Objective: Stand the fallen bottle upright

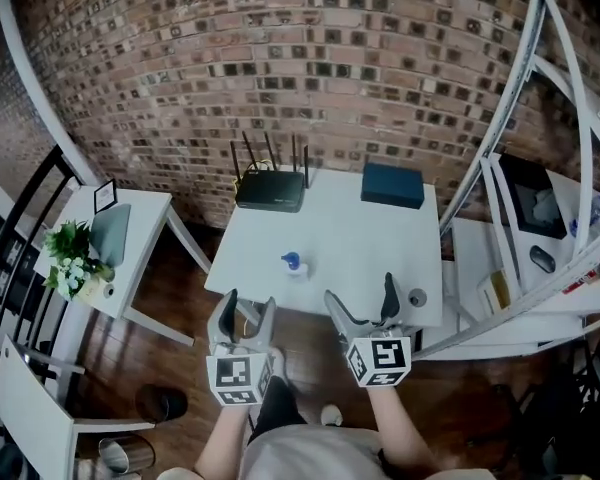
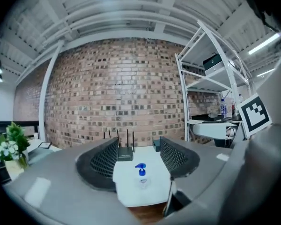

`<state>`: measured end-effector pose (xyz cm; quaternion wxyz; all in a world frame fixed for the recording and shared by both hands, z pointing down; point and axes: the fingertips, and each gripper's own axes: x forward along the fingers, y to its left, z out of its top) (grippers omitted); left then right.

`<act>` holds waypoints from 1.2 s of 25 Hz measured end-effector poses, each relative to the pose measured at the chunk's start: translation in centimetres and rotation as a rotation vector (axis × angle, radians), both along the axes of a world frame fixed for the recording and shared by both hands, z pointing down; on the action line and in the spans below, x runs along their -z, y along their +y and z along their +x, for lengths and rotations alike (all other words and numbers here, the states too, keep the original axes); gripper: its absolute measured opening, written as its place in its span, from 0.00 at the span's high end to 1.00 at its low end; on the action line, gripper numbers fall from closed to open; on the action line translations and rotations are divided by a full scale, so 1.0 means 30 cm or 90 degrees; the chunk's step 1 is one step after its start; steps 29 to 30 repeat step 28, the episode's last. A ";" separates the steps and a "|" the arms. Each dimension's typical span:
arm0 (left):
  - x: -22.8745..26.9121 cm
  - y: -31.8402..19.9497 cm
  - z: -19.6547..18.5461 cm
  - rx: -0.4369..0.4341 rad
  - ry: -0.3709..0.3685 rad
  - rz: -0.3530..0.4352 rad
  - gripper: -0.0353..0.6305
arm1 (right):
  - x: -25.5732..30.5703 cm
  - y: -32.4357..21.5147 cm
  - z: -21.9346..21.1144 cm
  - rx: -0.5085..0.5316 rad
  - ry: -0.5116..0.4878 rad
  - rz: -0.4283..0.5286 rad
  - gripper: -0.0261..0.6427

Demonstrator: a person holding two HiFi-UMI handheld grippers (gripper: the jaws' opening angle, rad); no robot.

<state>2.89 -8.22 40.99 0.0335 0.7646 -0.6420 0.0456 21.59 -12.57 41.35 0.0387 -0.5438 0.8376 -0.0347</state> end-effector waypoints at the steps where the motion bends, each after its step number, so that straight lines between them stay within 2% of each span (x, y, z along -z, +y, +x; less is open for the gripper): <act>1: 0.034 0.027 0.019 0.005 -0.004 0.013 0.51 | 0.030 0.035 0.014 0.002 0.001 0.009 0.18; 4: 0.101 0.096 0.051 0.010 -0.012 0.035 0.51 | 0.098 0.124 0.039 0.006 0.010 0.031 0.18; 8: 0.105 0.125 0.023 0.006 0.001 0.028 0.50 | 0.112 0.182 0.022 -0.007 0.027 0.033 0.19; 11: 0.104 0.120 0.025 -0.019 0.010 0.028 0.49 | 0.116 0.190 0.018 -0.029 0.016 0.025 0.19; 14: 0.134 0.134 0.024 -0.041 0.007 0.039 0.48 | 0.151 0.195 -0.013 -0.040 0.032 0.034 0.19; 19: 0.097 0.155 -0.040 -0.068 0.018 0.024 0.47 | 0.164 0.206 -0.125 -0.047 0.033 0.039 0.19; 23: 0.100 0.174 -0.129 -0.063 0.014 0.031 0.47 | 0.147 0.219 -0.230 -0.034 0.037 0.030 0.19; 28: 0.092 0.188 -0.219 -0.057 0.019 0.023 0.47 | 0.135 0.234 -0.307 -0.030 0.045 0.023 0.19; 30: 0.092 0.188 -0.219 -0.057 0.019 0.023 0.47 | 0.135 0.234 -0.307 -0.030 0.045 0.023 0.19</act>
